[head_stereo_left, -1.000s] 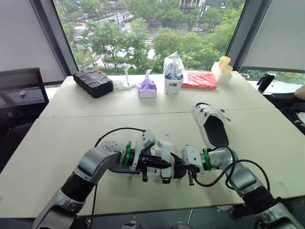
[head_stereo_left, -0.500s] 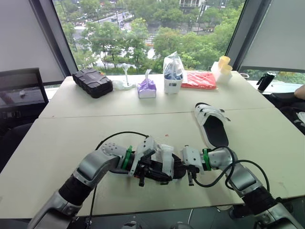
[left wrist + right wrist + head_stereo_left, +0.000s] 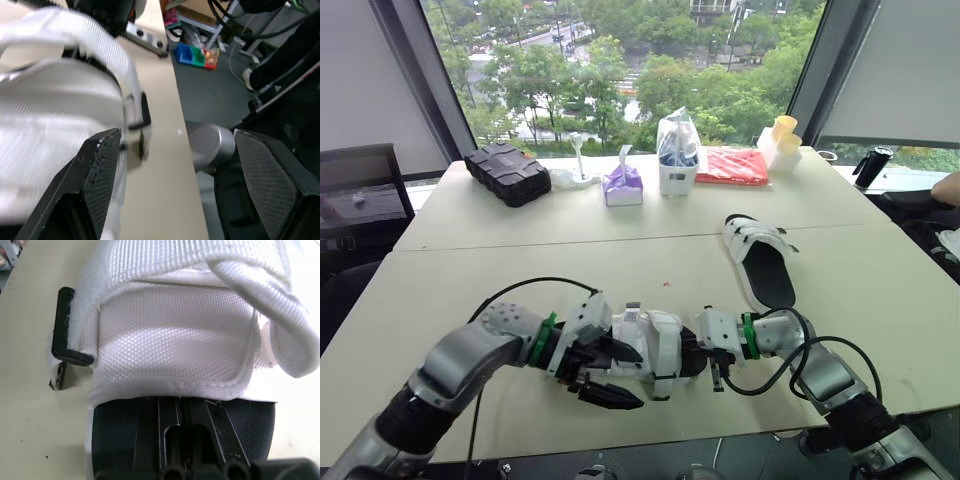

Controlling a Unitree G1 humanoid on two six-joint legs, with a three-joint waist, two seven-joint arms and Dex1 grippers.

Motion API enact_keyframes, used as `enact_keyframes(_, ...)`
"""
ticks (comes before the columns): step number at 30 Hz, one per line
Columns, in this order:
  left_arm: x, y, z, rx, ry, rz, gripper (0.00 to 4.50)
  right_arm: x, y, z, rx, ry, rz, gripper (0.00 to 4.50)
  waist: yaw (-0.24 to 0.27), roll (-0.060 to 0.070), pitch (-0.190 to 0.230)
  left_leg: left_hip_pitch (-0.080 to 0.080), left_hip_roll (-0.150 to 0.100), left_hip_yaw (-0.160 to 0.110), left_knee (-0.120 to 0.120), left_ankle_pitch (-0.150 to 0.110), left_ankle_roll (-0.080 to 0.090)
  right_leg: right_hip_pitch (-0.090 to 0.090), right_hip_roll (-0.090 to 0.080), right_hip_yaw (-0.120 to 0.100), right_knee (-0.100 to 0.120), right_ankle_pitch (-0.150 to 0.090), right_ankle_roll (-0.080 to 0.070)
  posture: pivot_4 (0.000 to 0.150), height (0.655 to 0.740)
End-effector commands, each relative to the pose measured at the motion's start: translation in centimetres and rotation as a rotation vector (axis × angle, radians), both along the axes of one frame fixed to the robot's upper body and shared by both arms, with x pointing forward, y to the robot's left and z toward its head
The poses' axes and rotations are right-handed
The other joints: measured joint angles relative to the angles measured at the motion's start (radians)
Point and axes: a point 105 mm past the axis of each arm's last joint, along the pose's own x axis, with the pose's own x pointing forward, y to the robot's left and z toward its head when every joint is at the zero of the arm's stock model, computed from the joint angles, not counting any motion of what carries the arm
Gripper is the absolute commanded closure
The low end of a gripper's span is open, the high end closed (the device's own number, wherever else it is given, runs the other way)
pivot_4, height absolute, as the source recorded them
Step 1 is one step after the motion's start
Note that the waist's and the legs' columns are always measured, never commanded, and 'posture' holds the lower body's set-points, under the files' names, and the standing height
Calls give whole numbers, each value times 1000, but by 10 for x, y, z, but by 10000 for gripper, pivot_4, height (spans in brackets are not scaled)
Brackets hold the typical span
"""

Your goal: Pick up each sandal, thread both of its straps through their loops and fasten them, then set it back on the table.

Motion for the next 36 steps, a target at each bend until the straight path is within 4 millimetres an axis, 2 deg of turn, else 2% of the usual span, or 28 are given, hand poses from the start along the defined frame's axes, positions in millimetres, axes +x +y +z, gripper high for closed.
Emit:
enact_keyframes(1, -17, 0, -3, -15, 51, -48, 7858, -21, -10, -48, -133, 170, 5, 45000, 1, 0, 0, 0, 0, 0, 0, 0, 0, 0, 0, 0, 0, 0, 0, 1500, 7400)
enact_keyframes(5, -24, 0, -11, -8, 52, -54, 7858, -22, -9, -48, -135, 172, 11, 45000, 3, 0, 0, 0, 0, 0, 1, 0, 0, 0, 0, 0, 0, -2, -3, 1500, 7400)
enact_keyframes(8, -25, -4, -26, 3, 29, -50, 7858, -21, -9, -48, -135, 173, 15, 45000, 3, 0, 0, 0, 0, 0, 1, -1, -2, 0, 0, 0, 0, -2, -3, 1500, 7400)
enact_keyframes(12, -14, -15, -43, -27, 0, 11, 7858, -21, -8, -46, -134, 172, 19, 45000, 4, 0, 0, 0, 0, 1, 1, -1, -1, 0, 0, 0, -1, -2, -4, 1500, 7400)
enact_keyframes(18, -3, -26, -50, -56, -35, 51, 7858, -21, -9, -45, -138, 173, 22, 45000, 3, 0, 0, 0, 0, 1, 2, -1, -1, 0, 0, 0, 0, -2, -3, 1500, 7400)
enact_keyframes(23, 3, -26, -53, -55, -90, 79, 7858, -24, -11, -44, -142, 179, 23, 45000, 6, 0, 0, 0, 0, 0, 2, 0, 0, 1, 0, 0, 0, -2, -3, 1500, 7400)
enact_keyframes(36, 4, -34, -51, -96, -137, 115, 7858, -27, -12, -44, -155, 187, 33, 45000, 23, 0, 0, 0, 0, 0, 2, -1, 0, 0, 0, 0, 0, -2, -3, 1500, 7400)
